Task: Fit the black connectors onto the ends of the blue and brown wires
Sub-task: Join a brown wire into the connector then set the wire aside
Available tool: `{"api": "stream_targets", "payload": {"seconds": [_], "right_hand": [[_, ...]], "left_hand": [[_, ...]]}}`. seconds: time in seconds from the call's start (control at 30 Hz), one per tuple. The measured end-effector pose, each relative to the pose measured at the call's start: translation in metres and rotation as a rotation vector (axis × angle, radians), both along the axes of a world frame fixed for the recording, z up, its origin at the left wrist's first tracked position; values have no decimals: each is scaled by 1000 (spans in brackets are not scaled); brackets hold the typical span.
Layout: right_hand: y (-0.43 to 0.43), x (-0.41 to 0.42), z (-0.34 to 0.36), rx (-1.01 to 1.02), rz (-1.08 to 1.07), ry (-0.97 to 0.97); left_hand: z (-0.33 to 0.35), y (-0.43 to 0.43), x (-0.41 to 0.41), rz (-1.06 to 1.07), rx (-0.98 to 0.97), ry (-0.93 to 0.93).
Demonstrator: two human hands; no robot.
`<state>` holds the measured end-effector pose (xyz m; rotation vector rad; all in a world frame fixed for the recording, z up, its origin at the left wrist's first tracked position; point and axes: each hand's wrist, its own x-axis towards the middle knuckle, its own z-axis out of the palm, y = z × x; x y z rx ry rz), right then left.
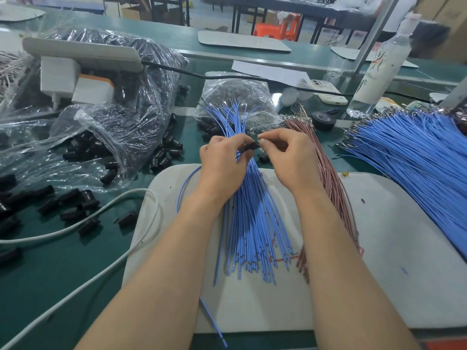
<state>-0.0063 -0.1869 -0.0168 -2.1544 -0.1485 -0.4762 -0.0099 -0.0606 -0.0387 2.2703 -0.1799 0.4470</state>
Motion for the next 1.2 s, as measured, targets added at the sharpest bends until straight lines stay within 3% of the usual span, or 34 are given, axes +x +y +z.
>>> {"api": "stream_targets", "payload": {"seconds": [0.17,0.4,0.57,0.73,1.2], "right_hand": [[2,0,-2,152,4,32],[4,2,-4,192,-60,7],[1,3,-3,302,-110,13],[6,-1,-1,255,-24,37],[8,-5,2,145,11,-38]], "left_hand": [[3,0,-1,-16,-16,-4],[1,0,1,35,-61,-8],[1,1,2,28,-304,-69],[2,0,0,-25,-420,-108],[-2,0,0,-79,-428,-38]]}}
